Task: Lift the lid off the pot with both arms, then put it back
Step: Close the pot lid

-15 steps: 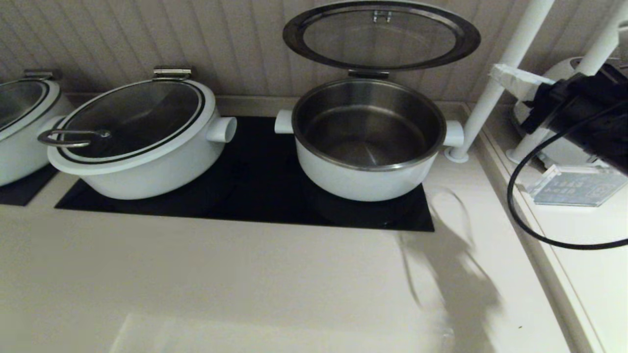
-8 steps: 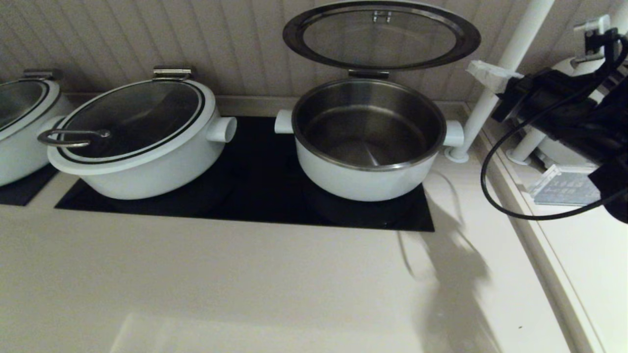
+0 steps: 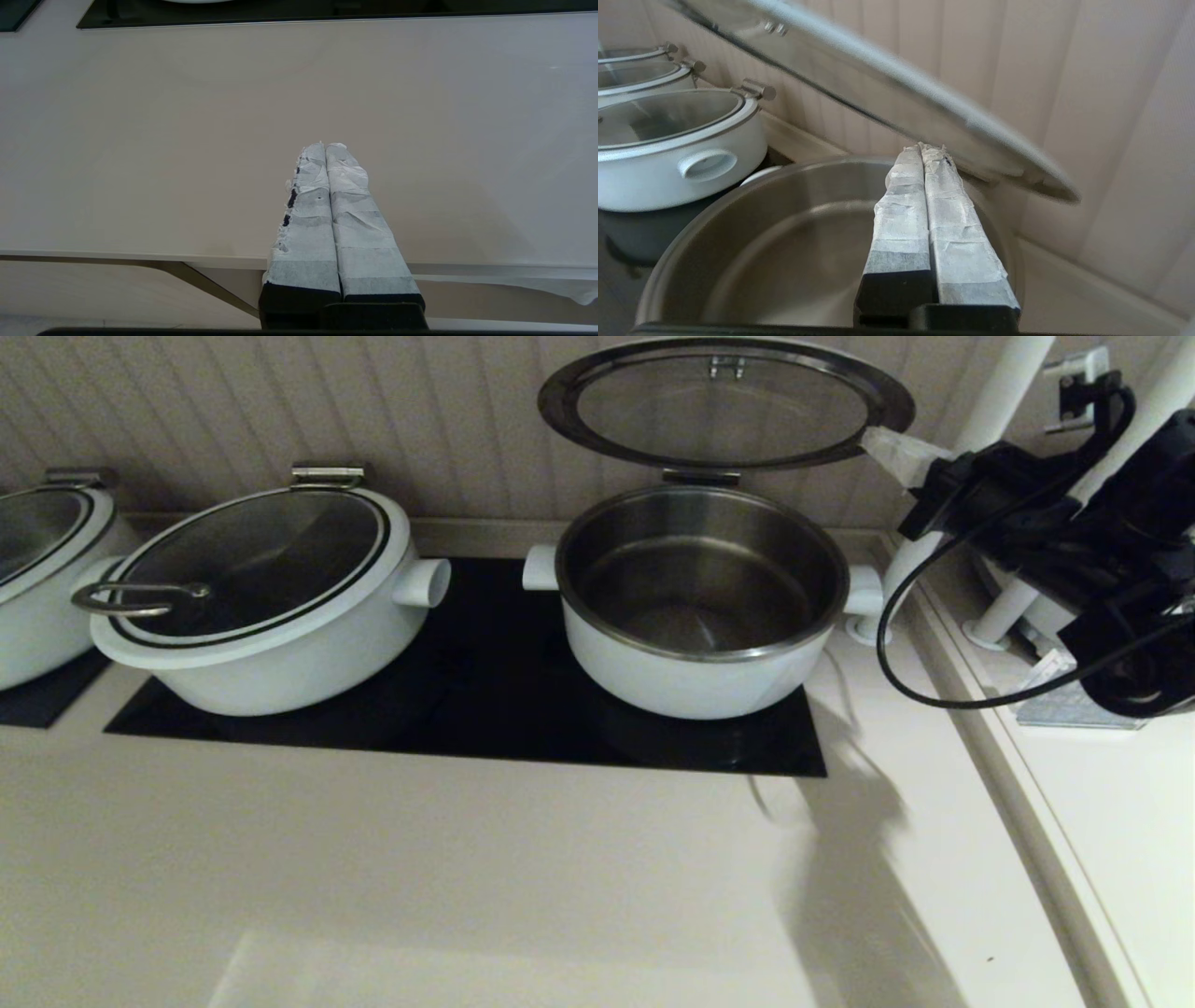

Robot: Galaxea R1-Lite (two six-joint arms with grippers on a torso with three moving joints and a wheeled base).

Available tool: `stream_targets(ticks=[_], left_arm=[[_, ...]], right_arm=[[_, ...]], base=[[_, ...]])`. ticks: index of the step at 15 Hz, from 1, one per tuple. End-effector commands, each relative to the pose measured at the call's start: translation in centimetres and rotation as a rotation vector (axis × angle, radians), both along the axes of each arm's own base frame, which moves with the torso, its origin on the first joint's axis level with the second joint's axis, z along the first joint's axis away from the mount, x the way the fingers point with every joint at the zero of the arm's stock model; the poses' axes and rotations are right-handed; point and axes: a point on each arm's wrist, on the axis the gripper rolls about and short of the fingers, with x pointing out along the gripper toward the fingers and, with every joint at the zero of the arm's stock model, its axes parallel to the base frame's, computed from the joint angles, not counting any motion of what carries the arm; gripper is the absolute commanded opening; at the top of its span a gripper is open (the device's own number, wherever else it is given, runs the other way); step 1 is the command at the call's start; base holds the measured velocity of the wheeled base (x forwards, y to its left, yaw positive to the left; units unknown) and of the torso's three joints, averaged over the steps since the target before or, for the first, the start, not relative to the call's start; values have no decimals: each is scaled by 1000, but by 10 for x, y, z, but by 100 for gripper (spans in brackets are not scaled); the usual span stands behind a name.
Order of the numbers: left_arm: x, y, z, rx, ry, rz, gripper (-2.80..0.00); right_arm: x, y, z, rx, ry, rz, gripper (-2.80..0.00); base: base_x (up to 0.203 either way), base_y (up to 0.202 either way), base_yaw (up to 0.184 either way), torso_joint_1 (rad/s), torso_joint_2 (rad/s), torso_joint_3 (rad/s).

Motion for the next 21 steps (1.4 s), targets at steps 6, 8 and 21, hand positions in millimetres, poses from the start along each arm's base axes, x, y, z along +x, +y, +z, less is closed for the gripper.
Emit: stream_targets(ticks=[6,8,21], left_arm=[[0,0,0,1,0,0,-280],[0,0,0,1,0,0,-280],[0,0,0,1,-1,0,-280]], right_arm=[[10,3,11,7,-56,9,-280],[12,3,15,6,-52,8,-280],[13,3,48,12,-101,8,-280]], base=[[0,0,0,0,0,0],[0,0,0,0,0,0],[0,0,0,0,0,0]])
